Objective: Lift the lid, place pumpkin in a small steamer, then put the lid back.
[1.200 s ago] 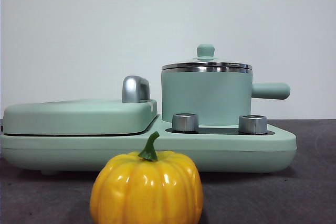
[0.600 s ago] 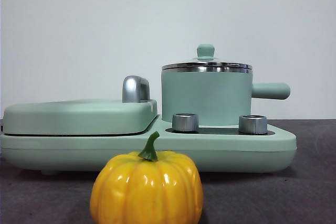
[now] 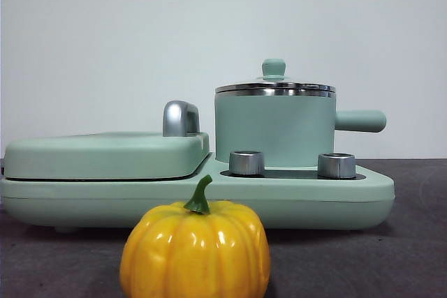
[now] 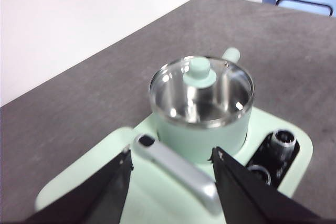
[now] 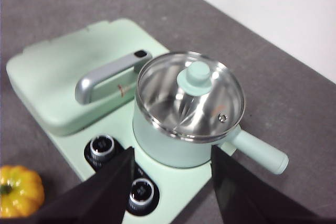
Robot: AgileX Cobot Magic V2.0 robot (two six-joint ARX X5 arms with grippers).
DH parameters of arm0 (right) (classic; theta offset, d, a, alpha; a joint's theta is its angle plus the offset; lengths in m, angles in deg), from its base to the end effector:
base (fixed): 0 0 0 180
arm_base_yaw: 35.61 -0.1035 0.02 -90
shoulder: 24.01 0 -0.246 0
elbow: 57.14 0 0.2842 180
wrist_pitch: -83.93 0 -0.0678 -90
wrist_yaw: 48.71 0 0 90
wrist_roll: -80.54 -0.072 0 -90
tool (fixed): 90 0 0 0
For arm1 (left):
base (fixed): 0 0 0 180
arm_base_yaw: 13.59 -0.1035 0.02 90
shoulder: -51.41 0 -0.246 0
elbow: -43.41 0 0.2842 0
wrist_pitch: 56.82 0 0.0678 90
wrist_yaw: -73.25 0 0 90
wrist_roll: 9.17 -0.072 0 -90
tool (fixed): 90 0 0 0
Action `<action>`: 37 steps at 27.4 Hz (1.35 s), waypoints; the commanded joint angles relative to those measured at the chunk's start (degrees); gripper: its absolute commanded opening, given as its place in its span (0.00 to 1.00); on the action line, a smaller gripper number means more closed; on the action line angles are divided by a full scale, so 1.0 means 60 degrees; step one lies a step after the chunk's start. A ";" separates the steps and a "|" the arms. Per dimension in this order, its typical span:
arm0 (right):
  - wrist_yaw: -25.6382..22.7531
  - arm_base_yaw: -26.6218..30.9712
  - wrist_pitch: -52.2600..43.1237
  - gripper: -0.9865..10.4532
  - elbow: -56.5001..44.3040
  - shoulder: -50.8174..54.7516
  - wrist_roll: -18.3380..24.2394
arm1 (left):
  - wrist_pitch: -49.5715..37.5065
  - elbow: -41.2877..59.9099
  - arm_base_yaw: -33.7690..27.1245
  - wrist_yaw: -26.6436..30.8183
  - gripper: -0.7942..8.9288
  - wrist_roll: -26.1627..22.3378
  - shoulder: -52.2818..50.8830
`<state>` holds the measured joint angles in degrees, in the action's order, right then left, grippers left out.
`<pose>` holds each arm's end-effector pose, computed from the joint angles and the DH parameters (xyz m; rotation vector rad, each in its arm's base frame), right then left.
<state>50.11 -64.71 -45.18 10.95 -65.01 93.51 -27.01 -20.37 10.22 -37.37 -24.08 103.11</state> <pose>0.1821 0.1140 0.3382 -0.2894 0.3412 0.6974 0.2406 -0.1339 0.3149 0.2538 0.2153 -0.8061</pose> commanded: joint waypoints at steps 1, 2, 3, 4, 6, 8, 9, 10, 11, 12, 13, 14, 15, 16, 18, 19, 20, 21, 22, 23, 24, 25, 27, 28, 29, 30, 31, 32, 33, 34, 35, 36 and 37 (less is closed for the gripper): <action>-0.0015 0.0015 -0.0113 0.29 0.0168 0.0098 -0.0353 | -0.0954 -0.0219 0.0255 0.0033 0.34 0.0579 0.0725; -0.0015 0.0018 -0.0113 0.29 0.0168 0.0127 -0.0357 | -0.1282 -0.0222 0.0339 0.0033 0.34 0.0710 0.0994; -0.0015 0.0018 -0.0113 0.29 0.0168 0.0138 -0.0361 | -0.1559 -0.0233 0.0415 0.0036 0.34 0.0812 0.1239; -0.0015 0.0018 -0.0106 0.29 0.0168 0.0186 -0.0382 | -0.1858 -0.0248 0.0506 0.0036 0.34 0.0933 0.1519; -0.0015 0.0018 -0.0102 0.29 0.0168 0.0193 -0.0426 | -0.2350 -0.0295 0.0688 0.0036 0.34 0.1082 0.2047; -0.0011 0.0018 -0.0102 0.29 0.0168 0.0189 -0.0586 | -0.2776 -0.0404 0.0907 0.0036 0.34 0.1151 0.2619; -0.0007 0.0018 -0.0102 0.29 0.0168 0.0182 -0.0634 | -0.2969 -0.0452 0.1005 0.0040 0.34 0.1147 0.2871; -0.0007 0.0015 -0.0102 0.29 0.0168 0.0171 -0.0667 | -0.3166 -0.0514 0.1104 0.0047 0.34 0.1147 0.3133; -0.0007 0.0015 -0.0098 0.29 0.0168 0.0164 -0.0667 | -0.3355 -0.0586 0.1209 0.0047 0.33 0.1147 0.3410; -0.0007 0.0015 -0.0098 0.29 0.0168 0.0160 -0.0663 | -0.3483 -0.0659 0.1297 0.0047 0.33 0.1144 0.3636; -0.0007 0.0015 -0.0098 0.29 0.0168 0.0157 -0.0663 | -0.3657 -0.0765 0.1410 0.0051 0.33 0.1147 0.3949; -0.0007 0.0015 -0.0098 0.29 0.0168 0.0157 -0.0663 | -0.3748 -0.0860 0.1494 0.0051 0.33 0.1144 0.4189; -0.0007 0.0015 -0.0087 0.29 0.0168 0.0157 -0.0663 | -0.3814 -0.0973 0.1570 0.0051 0.33 0.1147 0.4415; -0.0007 0.0015 -0.0080 0.29 0.0168 0.0157 -0.0663 | -0.3872 -0.1115 0.1654 0.0051 0.33 0.1144 0.4681; -0.0004 0.0015 -0.0076 0.29 0.0168 0.0157 -0.0663 | -0.3901 -0.1421 0.1792 0.0051 0.33 0.1144 0.5147; -0.0004 0.0015 -0.0076 0.29 0.0168 0.0157 -0.0663 | -0.3905 -0.1617 0.1858 0.0051 0.33 0.1144 0.5402; -0.0004 0.0015 -0.0076 0.29 0.0168 0.0157 -0.0663 | -0.3905 -0.1825 0.1931 0.0055 0.33 0.1144 0.5661; -0.0004 0.0015 -0.0080 0.29 0.0168 0.0157 -0.0663 | -0.3905 -0.2000 0.1985 0.0055 0.33 0.1140 0.5854; -0.0004 0.0015 -0.0080 0.29 0.0168 0.0157 -0.0663 | -0.3909 -0.2240 0.2047 0.0055 0.33 0.1137 0.6135; -0.0004 0.0015 -0.0076 0.29 0.0168 0.0157 -0.0663 | -0.3901 -0.2444 0.2087 0.0055 0.33 0.1137 0.6349; -0.0004 0.0015 -0.0080 0.29 0.0168 0.0157 -0.0663 | -0.3898 -0.2630 0.2113 0.0055 0.33 0.1137 0.6535; -0.0004 0.0015 -0.0076 0.29 0.0168 0.0157 -0.0663 | -0.3909 -0.2863 0.2146 0.0055 0.33 0.1126 0.6783; -0.0004 0.0015 -0.0076 0.29 0.0168 0.0157 -0.0663 | -0.3894 -0.3224 0.2178 0.0055 0.33 0.1107 0.7158; -0.0004 0.0015 -0.0076 0.29 0.0168 0.0157 -0.0663 | -0.3901 -0.3421 0.2197 0.0055 0.33 0.1104 0.7366; -0.0004 0.0015 -0.0073 0.29 0.0168 0.0157 -0.0663 | -0.3905 -0.3555 0.2208 0.0055 0.33 0.1104 0.7526; 0.0000 0.0015 -0.0073 0.29 0.0168 0.0157 -0.0663 | -0.3891 -0.3676 0.2204 0.0055 0.33 0.1104 0.7661; 0.0000 0.0015 -0.0073 0.29 0.0168 0.0157 -0.0663 | -0.3869 -0.3810 0.2204 0.0055 0.33 0.1104 0.7814; 0.0004 0.0015 -0.0073 0.29 0.0168 0.0157 -0.0663 | -0.3872 -0.3898 0.2204 0.0055 0.33 0.1104 0.7930; 0.0015 0.0015 -0.0073 0.29 0.0168 0.0157 -0.0663 | -0.3891 -0.3945 0.2204 0.0062 0.33 0.1093 0.8014; 0.0018 0.0015 -0.0073 0.29 0.0168 0.0157 -0.0663 | -0.3949 -0.3978 0.2204 0.0124 0.33 0.1067 0.8113; 0.0018 0.0015 -0.0073 0.29 0.0168 0.0157 -0.0667 | -0.3985 -0.3982 0.2204 0.0182 0.33 0.1067 0.8164; 0.0018 0.0015 -0.0073 0.29 0.0168 0.0157 -0.0667 | -0.4036 -0.3982 0.2204 0.0251 0.33 0.1060 0.8218; 0.0018 0.0015 -0.0073 0.29 0.0168 0.0157 -0.0663 | -0.4120 -0.3982 0.2204 0.0273 0.33 0.1064 0.8284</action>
<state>50.16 -64.41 -45.29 10.95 -63.78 90.52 -50.63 -42.79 22.92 -36.04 -17.31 151.70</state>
